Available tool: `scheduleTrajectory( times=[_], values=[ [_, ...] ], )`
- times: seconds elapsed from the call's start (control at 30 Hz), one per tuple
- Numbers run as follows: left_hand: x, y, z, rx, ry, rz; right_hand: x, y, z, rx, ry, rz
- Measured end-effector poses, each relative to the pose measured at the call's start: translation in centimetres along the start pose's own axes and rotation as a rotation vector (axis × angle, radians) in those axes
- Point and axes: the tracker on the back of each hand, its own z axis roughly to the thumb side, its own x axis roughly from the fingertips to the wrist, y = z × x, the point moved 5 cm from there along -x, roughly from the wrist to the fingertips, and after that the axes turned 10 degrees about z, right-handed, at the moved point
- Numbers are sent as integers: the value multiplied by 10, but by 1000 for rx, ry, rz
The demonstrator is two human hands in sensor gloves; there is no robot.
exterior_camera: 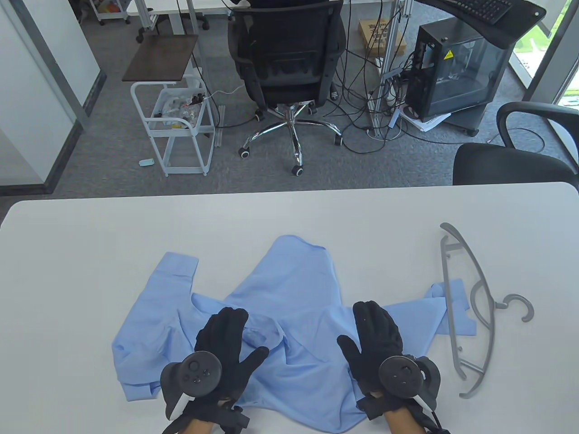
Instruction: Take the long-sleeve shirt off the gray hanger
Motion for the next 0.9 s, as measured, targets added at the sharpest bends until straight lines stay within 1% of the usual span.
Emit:
scheduleTrajectory(
  times=[0.1, 0.23, 0.47, 0.67, 0.9],
  values=[
    [0, 3, 1, 15, 1, -12, 0, -3, 2, 9, 9, 14],
    [1, 8, 3, 111, -4, -43, 2, -2, 5, 6, 25, 9],
    [1, 9, 1, 84, -10, -45, 1, -6, 6, 1, 32, 35],
    [2, 6, 0, 55, -16, -31, 2, -2, 9, 8, 31, 16],
    [3, 6, 0, 49, -10, -35, 2, -5, 18, 50, 58, 30]
  ],
)
